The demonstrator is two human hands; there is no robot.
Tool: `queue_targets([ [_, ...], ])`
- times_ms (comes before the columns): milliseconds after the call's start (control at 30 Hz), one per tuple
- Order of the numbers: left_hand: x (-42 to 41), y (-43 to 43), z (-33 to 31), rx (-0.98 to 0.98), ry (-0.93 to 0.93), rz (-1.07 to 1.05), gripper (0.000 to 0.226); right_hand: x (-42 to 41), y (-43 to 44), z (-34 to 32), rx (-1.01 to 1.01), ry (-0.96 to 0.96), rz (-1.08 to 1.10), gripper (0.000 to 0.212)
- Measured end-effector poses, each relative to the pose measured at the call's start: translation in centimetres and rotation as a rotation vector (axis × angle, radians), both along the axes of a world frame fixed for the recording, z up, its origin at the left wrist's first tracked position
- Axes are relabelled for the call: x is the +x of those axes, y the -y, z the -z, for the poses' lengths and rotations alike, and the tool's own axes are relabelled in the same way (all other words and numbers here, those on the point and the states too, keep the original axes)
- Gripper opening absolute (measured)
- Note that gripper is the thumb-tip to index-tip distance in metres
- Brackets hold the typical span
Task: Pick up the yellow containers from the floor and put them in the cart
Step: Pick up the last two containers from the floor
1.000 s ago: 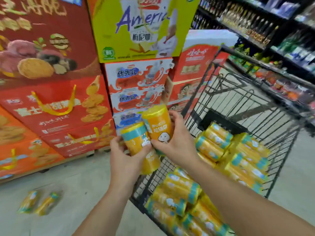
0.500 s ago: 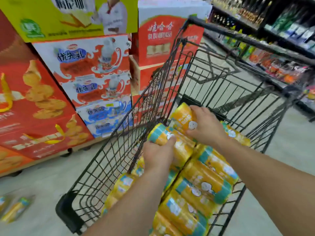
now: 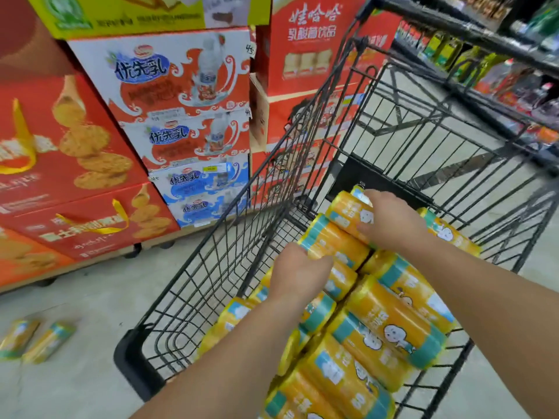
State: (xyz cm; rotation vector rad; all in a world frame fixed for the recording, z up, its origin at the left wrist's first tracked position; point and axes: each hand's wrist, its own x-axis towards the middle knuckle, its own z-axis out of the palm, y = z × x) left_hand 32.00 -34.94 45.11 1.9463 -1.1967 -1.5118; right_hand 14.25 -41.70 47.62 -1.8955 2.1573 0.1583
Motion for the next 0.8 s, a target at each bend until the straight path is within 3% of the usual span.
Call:
queue_targets([
  [100, 4.3, -1.3, -1.9, -0.063, 0.025, -0.065, 0.036, 3.4, -0.4, -2.9, -0.084, 0.036, -0.075, 0.062],
  [200, 11.3, -2.1, -5.1, -0.181, 0.109, -0.147, 0.032, 10.0, -0.5, -6.7, -0.186, 0.068, -0.197, 0.046],
  [333, 24.7, -3.7, -8.4, -0.339, 0.166, -0.214, 0.037, 23.9, -0.8, -10.5, -0.217, 0.141, -0.401, 0.040],
  [400, 32.6, -4.9, -8.3, -0.362, 0.300, -0.187, 0.046, 32.2, -1.8, -10.8, -0.202, 0.184, -0.501, 0.043],
  [600, 56.3, -9.3, -1.6, -0.204, 0.608, -0.128, 0.060, 56.4, -5.9, -1.1, 0.022, 0.259, -0.620, 0.046],
  [800, 73.4, -13.7, 9.3, -0.047, 0.713, -0.087, 0.063, 72.6, -10.4, 12.9, 0.279, 0.329, -0.487, 0.052],
])
